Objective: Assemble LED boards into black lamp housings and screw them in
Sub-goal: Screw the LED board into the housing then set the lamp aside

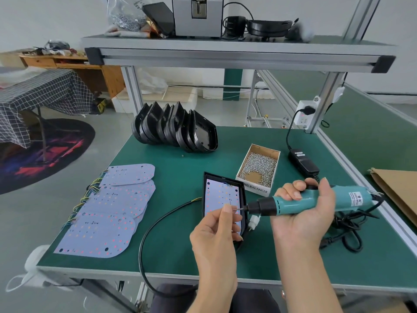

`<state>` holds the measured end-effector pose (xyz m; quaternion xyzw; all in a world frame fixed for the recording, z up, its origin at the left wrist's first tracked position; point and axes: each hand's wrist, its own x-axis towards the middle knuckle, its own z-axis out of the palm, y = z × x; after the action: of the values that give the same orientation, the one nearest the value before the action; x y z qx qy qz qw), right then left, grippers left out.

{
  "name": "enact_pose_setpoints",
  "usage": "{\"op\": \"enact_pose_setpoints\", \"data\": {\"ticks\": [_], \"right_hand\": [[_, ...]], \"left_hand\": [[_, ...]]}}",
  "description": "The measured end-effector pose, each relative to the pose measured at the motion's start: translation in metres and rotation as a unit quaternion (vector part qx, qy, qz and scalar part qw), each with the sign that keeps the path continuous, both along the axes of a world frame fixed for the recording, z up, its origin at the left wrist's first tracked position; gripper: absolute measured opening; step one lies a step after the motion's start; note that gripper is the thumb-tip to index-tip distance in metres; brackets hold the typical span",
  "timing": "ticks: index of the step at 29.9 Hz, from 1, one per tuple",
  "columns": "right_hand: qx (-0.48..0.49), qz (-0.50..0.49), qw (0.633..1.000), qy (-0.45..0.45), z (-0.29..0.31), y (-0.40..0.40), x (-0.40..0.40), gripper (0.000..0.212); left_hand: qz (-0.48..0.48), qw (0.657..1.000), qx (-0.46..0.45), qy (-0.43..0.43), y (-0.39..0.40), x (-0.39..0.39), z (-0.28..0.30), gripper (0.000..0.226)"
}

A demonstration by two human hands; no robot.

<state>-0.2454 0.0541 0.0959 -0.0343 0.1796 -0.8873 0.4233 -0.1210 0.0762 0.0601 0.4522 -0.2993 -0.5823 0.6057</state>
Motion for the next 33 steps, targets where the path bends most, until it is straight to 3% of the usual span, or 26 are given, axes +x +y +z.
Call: {"op": "enact_pose_setpoints", "data": {"ticks": [11,16,22,27,33], "right_hand": [[0.016,-0.002,1.000,0.006,0.003,0.005,0.007,0.029],[0.073,0.005,0.994,0.076,0.004,0.014,0.014,0.026],[0.071,0.017,0.995,0.068,0.005,0.012,0.017,0.027],[0.021,0.006,1.000,0.013,-0.001,0.000,0.018,0.030],[0.009,0.007,1.000,0.015,-0.005,-0.008,0.021,0.031]], "left_hand": [[0.019,1.000,-0.010,-0.010,0.004,-0.004,-0.007,0.021],[0.043,0.997,-0.042,-0.041,0.006,-0.004,-0.013,0.022],[0.052,0.995,-0.054,-0.062,0.005,0.000,-0.017,0.020],[0.017,0.999,-0.027,-0.027,-0.001,0.008,-0.014,0.022],[0.008,0.999,-0.033,-0.020,-0.004,0.012,-0.014,0.022]]}}
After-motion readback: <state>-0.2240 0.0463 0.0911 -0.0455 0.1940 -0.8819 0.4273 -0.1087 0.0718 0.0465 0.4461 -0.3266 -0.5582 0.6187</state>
